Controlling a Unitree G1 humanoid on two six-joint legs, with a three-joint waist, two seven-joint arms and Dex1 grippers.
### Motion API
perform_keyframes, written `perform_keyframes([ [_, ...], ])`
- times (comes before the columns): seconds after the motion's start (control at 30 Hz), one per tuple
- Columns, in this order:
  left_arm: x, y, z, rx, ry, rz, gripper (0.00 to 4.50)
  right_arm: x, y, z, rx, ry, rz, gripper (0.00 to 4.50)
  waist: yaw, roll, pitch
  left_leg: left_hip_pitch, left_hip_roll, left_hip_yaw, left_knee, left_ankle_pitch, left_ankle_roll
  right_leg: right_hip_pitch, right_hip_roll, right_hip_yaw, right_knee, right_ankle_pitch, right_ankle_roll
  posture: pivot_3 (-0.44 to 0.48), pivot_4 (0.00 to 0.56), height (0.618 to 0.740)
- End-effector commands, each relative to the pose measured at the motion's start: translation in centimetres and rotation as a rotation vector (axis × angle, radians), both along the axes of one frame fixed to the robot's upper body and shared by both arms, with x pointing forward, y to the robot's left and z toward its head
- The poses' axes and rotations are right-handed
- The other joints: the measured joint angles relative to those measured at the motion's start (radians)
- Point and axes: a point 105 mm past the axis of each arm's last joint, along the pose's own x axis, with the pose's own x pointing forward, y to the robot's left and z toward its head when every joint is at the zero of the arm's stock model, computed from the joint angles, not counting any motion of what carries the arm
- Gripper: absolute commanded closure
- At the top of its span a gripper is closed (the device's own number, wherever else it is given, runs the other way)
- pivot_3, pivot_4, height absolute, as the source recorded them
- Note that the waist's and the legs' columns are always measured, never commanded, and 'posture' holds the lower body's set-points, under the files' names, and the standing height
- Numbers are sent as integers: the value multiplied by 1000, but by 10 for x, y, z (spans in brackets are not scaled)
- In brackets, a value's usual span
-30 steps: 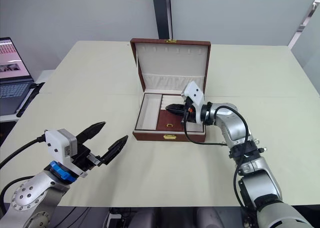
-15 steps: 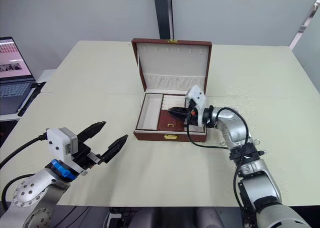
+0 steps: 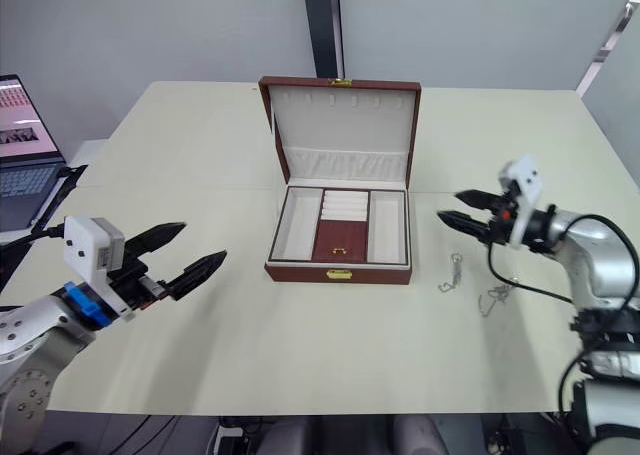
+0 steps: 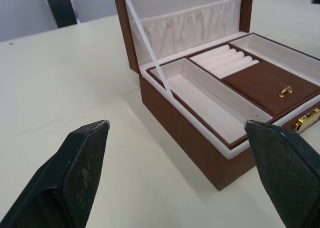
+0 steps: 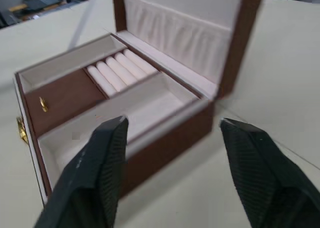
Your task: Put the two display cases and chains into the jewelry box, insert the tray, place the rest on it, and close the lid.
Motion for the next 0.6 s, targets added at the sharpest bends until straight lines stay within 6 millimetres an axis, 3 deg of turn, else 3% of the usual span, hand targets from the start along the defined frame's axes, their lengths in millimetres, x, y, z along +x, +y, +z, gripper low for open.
perform_keyframes([
  [0.03,-6,25,8,7,18,18,0,-13,-23,8,-41,-73,-25,99,0,0,0,0,0,0,0,0,0,0,0,0,0,0,0,0,150,740],
  [0.3,-7,86,4,77,75,131,0,-33,-85,-24,-199,-33,-180,17,3,1,0,2,0,0,0,0,0,1,0,0,1,0,0,0,150,740],
  [0.6,-6,129,3,123,67,238,0,-38,-127,-29,-191,-26,-328,17,3,1,0,2,0,1,0,0,0,1,0,0,1,0,0,0,150,740],
])
